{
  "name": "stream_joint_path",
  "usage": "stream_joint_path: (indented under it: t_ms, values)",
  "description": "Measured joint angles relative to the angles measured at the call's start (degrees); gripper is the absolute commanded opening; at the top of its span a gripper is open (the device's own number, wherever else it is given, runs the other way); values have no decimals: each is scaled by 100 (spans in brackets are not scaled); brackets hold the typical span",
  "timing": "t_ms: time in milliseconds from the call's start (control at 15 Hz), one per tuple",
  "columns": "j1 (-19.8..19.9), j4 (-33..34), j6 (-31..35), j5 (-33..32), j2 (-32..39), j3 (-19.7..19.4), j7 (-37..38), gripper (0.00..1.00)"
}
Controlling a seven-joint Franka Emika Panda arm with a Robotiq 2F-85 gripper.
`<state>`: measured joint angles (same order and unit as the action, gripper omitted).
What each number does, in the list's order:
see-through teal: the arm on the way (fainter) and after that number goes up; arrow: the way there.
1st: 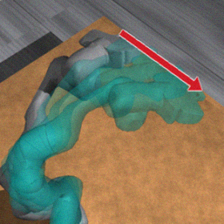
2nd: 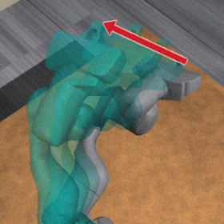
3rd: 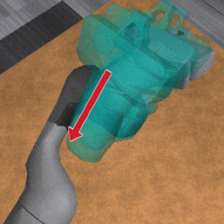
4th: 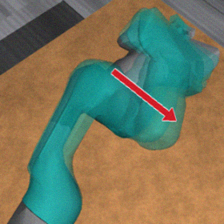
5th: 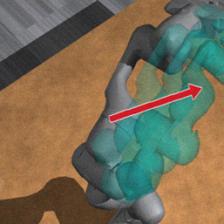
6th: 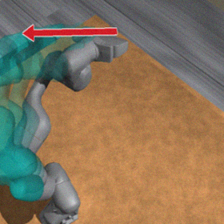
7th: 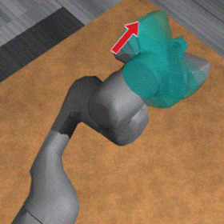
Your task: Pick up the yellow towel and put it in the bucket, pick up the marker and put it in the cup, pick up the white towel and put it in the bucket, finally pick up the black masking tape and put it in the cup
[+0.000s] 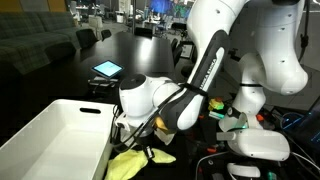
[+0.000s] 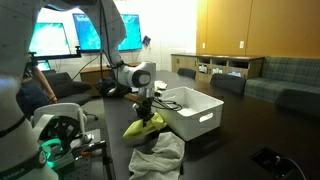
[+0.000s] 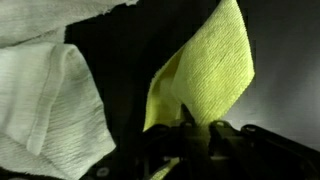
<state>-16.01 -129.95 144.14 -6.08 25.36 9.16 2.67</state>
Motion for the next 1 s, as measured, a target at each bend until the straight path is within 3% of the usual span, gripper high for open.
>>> stream_joint_path:
  t_ms: [200, 533, 1000]
  values:
    - [-1, -343, -221, -347, -685, -90, 139, 3]
    - [-1, -438, -1453, -913, -2012, -50, 364, 3]
    - [-2, -122, -2726, -1093, -3397, 481, 914, 3]
